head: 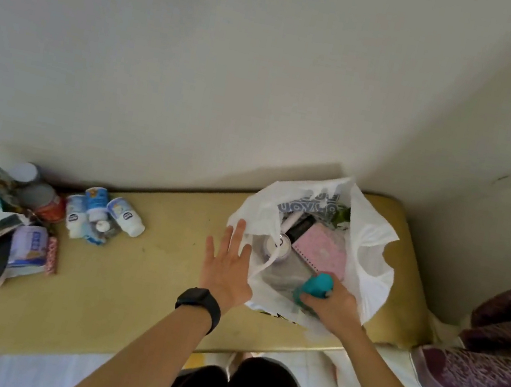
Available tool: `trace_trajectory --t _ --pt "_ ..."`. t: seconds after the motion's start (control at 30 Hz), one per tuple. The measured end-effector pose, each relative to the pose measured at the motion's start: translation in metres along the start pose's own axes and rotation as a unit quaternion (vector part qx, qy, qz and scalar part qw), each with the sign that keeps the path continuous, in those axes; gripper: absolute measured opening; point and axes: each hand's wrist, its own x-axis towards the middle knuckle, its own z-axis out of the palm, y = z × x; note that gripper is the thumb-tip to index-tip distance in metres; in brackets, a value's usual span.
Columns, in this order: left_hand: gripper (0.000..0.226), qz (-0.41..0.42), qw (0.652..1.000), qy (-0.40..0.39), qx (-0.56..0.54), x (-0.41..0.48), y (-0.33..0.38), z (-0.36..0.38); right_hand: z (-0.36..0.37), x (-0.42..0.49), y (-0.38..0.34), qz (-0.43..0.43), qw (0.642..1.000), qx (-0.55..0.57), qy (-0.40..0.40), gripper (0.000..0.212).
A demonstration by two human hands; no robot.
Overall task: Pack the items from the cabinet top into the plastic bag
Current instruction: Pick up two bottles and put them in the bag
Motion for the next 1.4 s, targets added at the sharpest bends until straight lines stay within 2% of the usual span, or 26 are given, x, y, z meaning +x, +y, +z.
trace_trajectory --t 0.1,0.2,0.27,0.37,0.47,0.6,0.73,0.83,0.97,1.1,1.2,1.3,1.4 --pt "0.067 0.013 0.999 0.040 -0.033 -0.001 -0.005 -0.004 0.007 0.010 -0.023 -0.022 1.000 0.002 0.017 0.044" --pt "0.060 0.030 0.993 0.086 -0.070 -0.001 -0.009 -0.014 0.015 0.019 -0.037 -0.032 0.997 -0.058 -0.027 0.054" --pt "0.057 0.044 0.987 0.116 -0.099 -0.002 -0.010 -0.023 0.014 0.019 -0.041 -0.026 0.997 -0.066 -0.022 0.055" --pt "0.056 0.074 0.970 0.145 -0.178 -0.004 -0.012 -0.033 -0.002 0.005 -0.049 -0.042 0.999 -0.015 0.015 0.053" --pt "0.059 0.095 0.948 0.165 -0.253 -0.010 -0.017 -0.038 -0.022 -0.020 -0.060 -0.087 0.994 0.006 0.065 0.041" --pt "0.057 0.054 0.923 0.175 -0.337 -0.026 -0.046 -0.032 -0.029 -0.070 -0.100 -0.156 0.974 0.091 0.135 0.028" --pt "0.055 -0.014 0.926 0.132 -0.352 -0.047 -0.116 0.006 0.010 -0.115 -0.150 -0.228 0.948 0.155 0.161 0.017" --pt "0.053 -0.076 0.937 0.082 -0.331 -0.064 -0.186 0.042 0.071 -0.120 -0.176 -0.230 0.956 0.147 0.110 0.019" --pt "0.056 -0.137 0.950 -0.021 -0.281 -0.089 -0.280 0.093 0.169 -0.106 -0.201 -0.211 0.977 0.009 -0.005 0.026" --pt "0.064 -0.148 0.960 -0.090 -0.218 -0.105 -0.348 0.135 0.253 -0.078 -0.230 -0.183 0.972 -0.122 -0.087 0.042" --pt "0.070 -0.155 0.956 -0.139 -0.205 -0.116 -0.379 0.163 0.297 -0.047 -0.261 -0.169 0.963 -0.189 -0.088 0.055" --pt "0.076 -0.148 0.950 -0.183 -0.205 -0.127 -0.399 0.185 0.323 -0.011 -0.297 -0.175 0.957 -0.228 -0.040 0.064" --pt "0.079 -0.134 0.950 -0.189 -0.210 -0.134 -0.407 0.198 0.340 0.023 -0.320 -0.176 0.934 -0.308 -0.049 0.066"
